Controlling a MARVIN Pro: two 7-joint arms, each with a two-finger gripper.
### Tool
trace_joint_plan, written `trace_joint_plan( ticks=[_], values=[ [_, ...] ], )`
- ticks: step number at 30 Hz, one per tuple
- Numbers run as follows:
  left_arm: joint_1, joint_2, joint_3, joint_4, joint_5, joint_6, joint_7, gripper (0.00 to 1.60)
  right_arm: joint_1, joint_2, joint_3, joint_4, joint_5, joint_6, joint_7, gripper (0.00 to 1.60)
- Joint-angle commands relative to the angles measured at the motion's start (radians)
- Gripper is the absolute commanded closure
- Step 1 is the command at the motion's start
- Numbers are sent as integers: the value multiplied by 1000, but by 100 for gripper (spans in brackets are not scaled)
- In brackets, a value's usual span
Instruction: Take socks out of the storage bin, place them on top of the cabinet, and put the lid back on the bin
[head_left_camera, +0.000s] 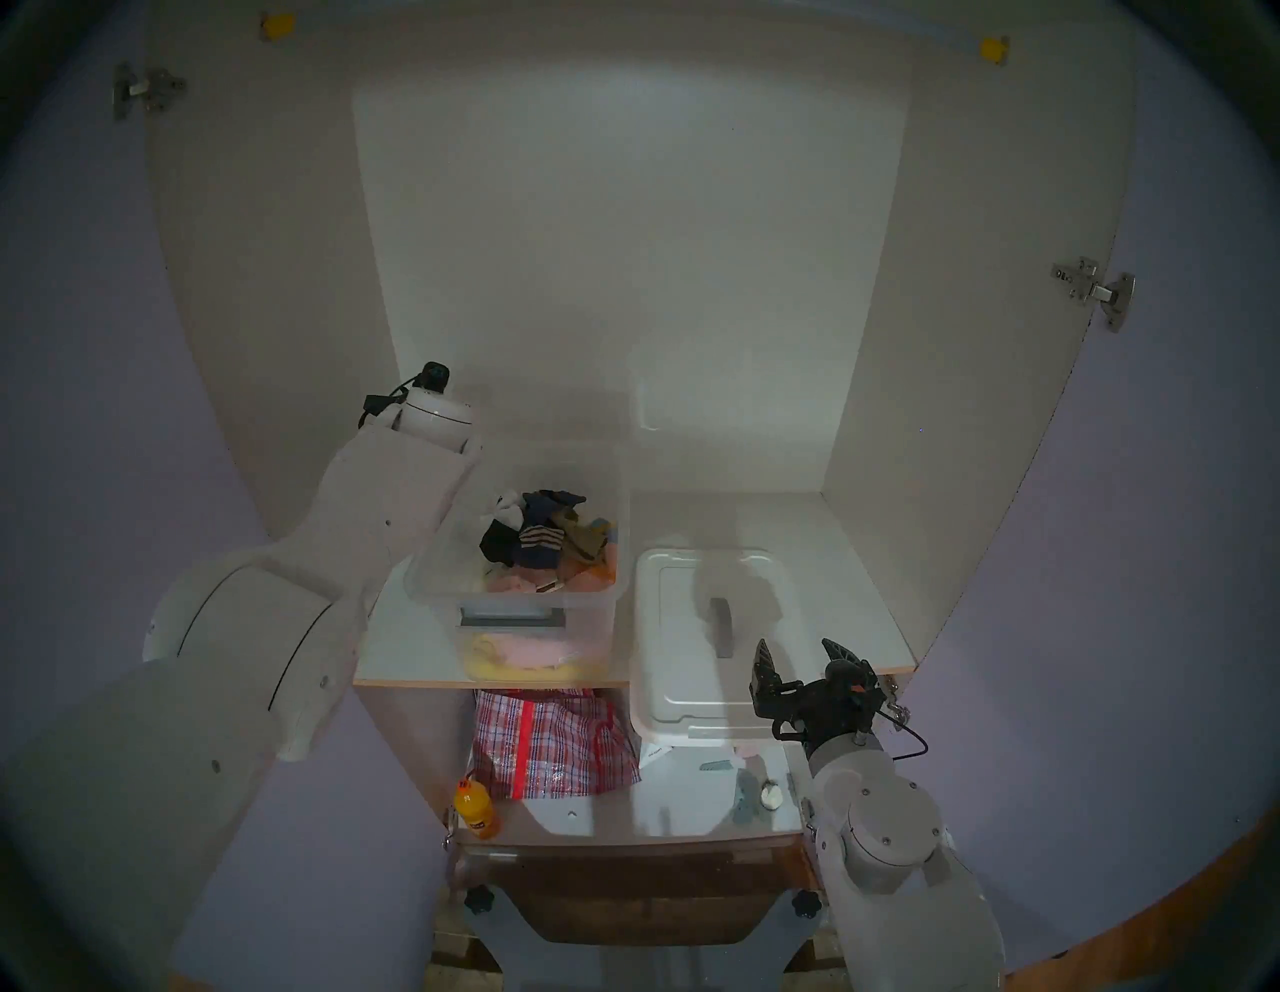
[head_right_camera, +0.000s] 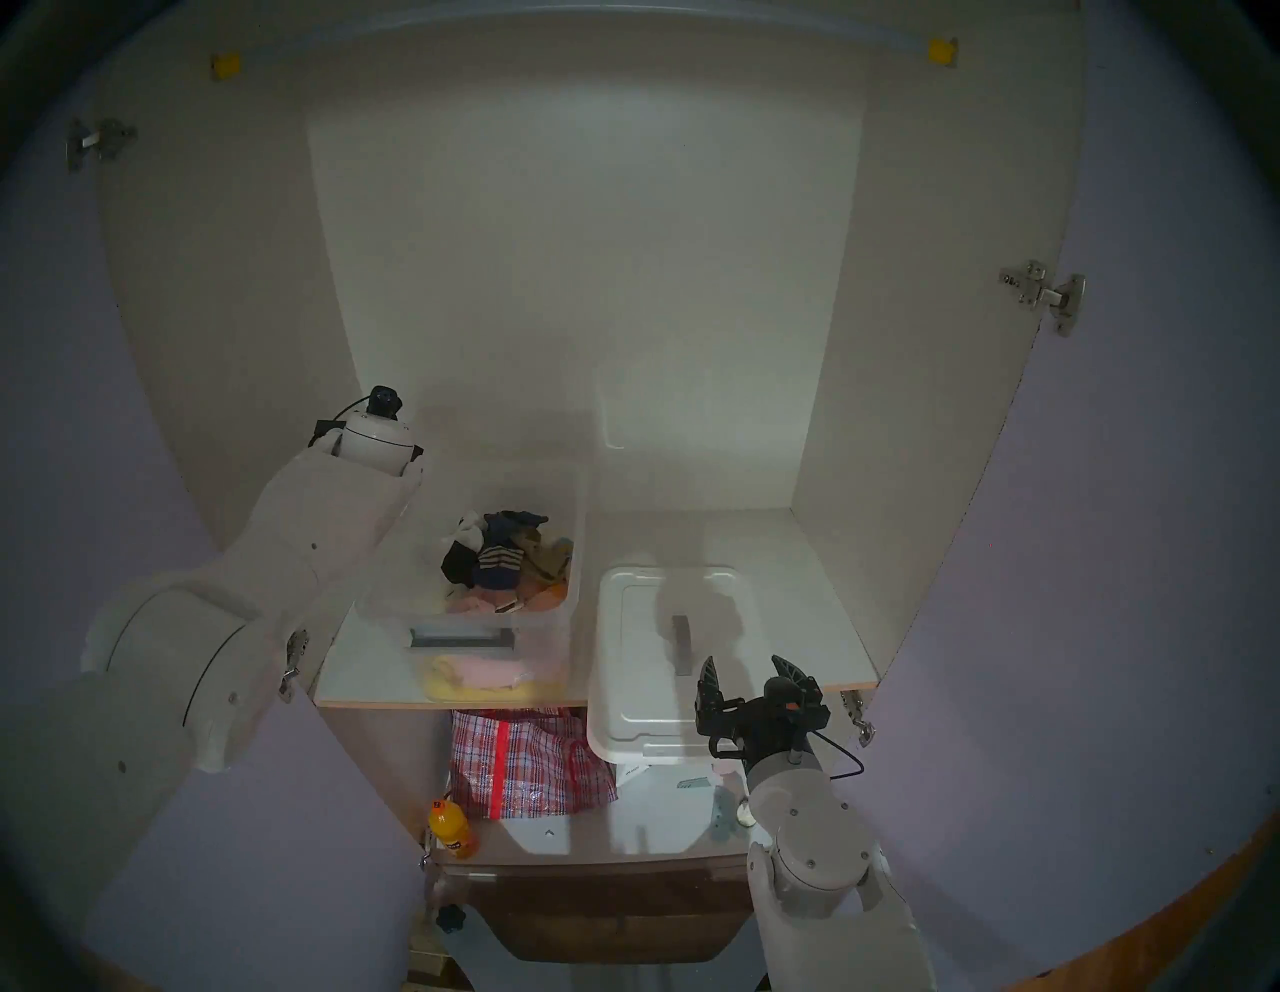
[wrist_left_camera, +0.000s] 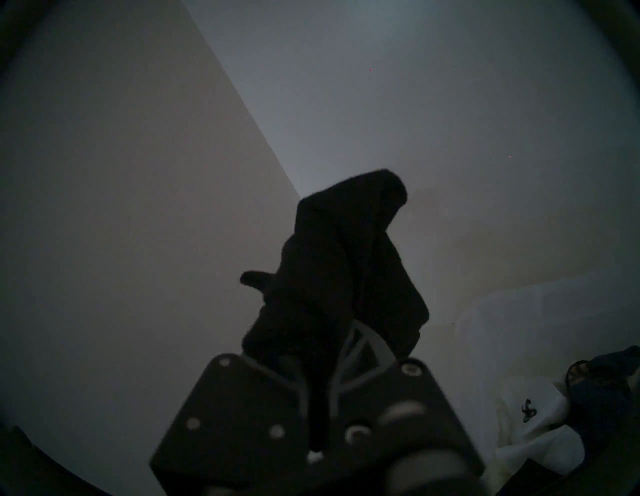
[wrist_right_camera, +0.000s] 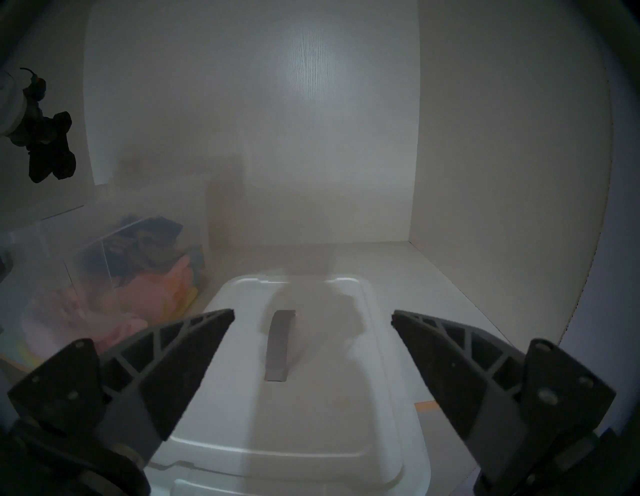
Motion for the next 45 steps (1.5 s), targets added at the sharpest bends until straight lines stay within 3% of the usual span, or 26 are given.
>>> trace_joint_plan(
  ticks=[1, 6, 11, 15, 17, 18, 19, 20, 25, 37, 40, 45],
  values=[
    [-58, -21, 9, 42, 0, -40, -44, 160, 8, -3, 0, -28, 0, -5, -2, 0],
    [-87, -29, 17, 147, -1, -74, -86, 160, 9, -3, 0, -27, 0, -6, -2, 0],
    [-79, -27, 18, 186, 0, -151, -54, 160, 9, -2, 0, -26, 0, -6, -2, 0],
    [-92, -24, 30, 220, 8, -155, -55, 160, 9, -3, 0, -27, 0, -6, -2, 0],
    [-101, -24, 33, 244, 6, -151, -67, 111, 8, -3, 0, -27, 0, -6, -2, 0],
    [-101, -24, 33, 244, 6, -151, -67, 111, 8, -3, 0, -27, 0, -6, -2, 0],
    [-108, -24, 29, 260, 0, -138, -77, 93, 8, -3, 0, -27, 0, -6, -2, 0],
    [-113, -23, 28, 271, -4, -125, -87, 0, 8, -3, 0, -27, 0, -6, -2, 0],
    [-129, -20, -14, 294, -45, -115, -137, 0, 9, -2, 0, -26, 0, -6, -2, 0],
    [-126, -31, -8, 253, -30, -194, -122, 0, 9, -2, 0, -26, 0, -6, -2, 0],
    [-123, -29, -8, 249, -30, -198, -121, 0, 23, 5, 15, -15, 18, 14, 10, 0],
    [-120, -29, -9, 246, -30, -200, -121, 0, 80, 64, 60, 18, 103, 100, 110, 0]
  ],
)
